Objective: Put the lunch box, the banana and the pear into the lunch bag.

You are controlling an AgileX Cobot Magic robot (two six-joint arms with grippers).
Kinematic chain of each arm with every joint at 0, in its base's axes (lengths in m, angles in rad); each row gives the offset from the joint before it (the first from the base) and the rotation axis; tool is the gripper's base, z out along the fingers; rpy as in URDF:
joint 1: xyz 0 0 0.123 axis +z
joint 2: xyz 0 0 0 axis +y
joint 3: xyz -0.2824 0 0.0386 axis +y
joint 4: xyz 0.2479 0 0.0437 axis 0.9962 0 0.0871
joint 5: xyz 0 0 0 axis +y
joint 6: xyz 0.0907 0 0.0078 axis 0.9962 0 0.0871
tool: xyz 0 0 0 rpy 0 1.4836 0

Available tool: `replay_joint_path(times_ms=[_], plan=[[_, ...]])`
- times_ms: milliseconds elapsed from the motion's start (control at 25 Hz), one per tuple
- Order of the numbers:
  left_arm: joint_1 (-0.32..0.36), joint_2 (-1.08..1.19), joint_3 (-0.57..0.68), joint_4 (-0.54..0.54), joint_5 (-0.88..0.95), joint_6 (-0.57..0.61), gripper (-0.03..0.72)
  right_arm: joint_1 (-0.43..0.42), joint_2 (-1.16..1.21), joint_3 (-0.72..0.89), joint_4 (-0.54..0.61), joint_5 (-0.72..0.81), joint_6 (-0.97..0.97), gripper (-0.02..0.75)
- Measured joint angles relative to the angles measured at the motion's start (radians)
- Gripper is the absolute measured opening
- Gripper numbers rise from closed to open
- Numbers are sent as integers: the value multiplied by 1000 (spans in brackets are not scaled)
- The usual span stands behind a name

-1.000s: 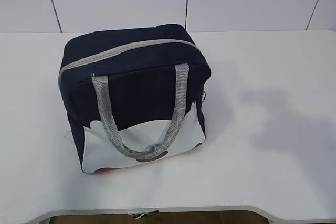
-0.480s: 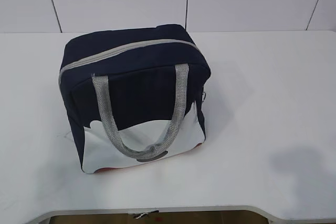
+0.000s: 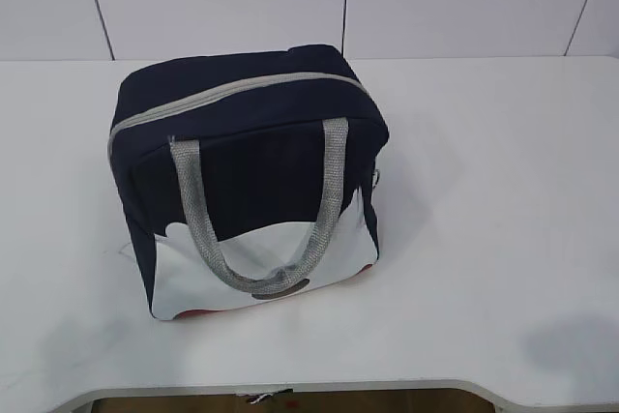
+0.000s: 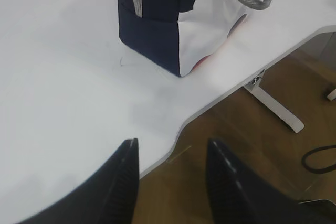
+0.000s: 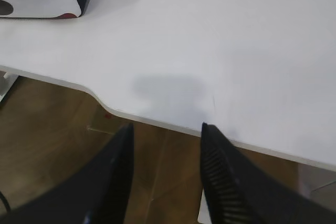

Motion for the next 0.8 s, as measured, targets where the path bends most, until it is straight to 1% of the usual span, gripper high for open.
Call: replay_joint_path(times_ms=[200, 640, 720, 800], plan=[[0, 0, 7, 4, -13, 0, 316, 0, 0, 29, -4, -81, 2, 354], [5, 0, 7, 17, -14, 0, 316, 0, 0, 34, -7, -95, 6, 354], [47, 0, 7, 17, -14, 0, 316, 0, 0, 34, -7, -95, 6, 354], [146, 0, 7, 17, -14, 0, 316, 0, 0, 34, -7, -95, 6, 354]])
